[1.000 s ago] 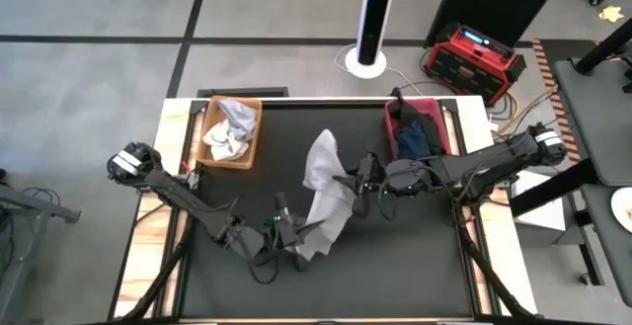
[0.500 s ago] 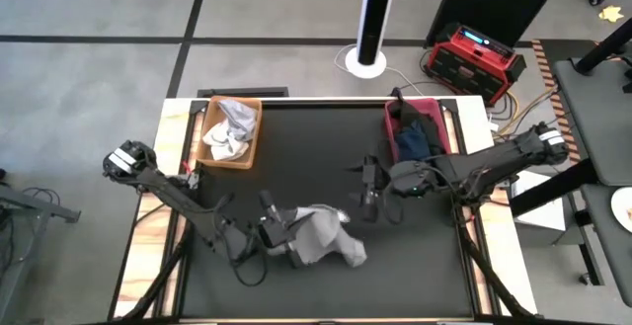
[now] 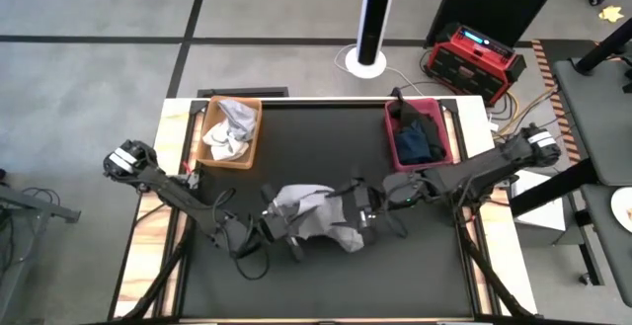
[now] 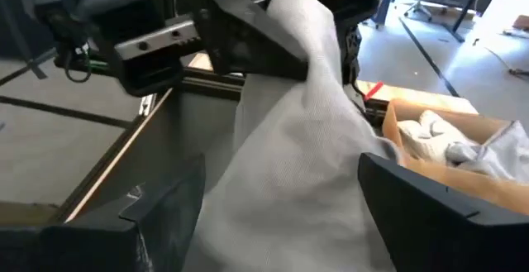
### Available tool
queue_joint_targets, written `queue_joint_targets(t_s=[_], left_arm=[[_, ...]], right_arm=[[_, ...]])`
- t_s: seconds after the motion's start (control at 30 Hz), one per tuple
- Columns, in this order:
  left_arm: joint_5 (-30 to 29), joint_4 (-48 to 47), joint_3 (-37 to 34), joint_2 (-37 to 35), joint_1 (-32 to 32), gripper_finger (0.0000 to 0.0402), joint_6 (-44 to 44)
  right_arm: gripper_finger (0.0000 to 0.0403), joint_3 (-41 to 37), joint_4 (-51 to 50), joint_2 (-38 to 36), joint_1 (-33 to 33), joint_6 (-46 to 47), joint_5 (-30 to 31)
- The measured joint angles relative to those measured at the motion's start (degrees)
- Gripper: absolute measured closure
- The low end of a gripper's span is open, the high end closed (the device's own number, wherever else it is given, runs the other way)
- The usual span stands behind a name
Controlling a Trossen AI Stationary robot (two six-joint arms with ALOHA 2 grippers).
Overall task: Sort towels by color in basket
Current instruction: Put the gray towel into the orange bin
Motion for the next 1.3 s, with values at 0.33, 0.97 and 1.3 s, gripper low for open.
queue_joint_targets(t_s=[0.33,0.97,1.3], left_arm=[[4.5,3.6,0.0,0.0,0.3,0.0400,-1.7],[-13.5,-1.4,0.0,-1.0,-0.3,0.0125,3.7],[-21.5,-2.1,0.0,-1.2,-1.7,0.0111,7.6]], right_arm=[[0.0191,0.4,6.2,5.7,-0.9,-0.3,0.9],[0.0394,0.7,1.3,5.2,-0.7,-3.0,10.0],[0.0394,-0.1,5.1,3.7,-0.3,-11.3,16.5]])
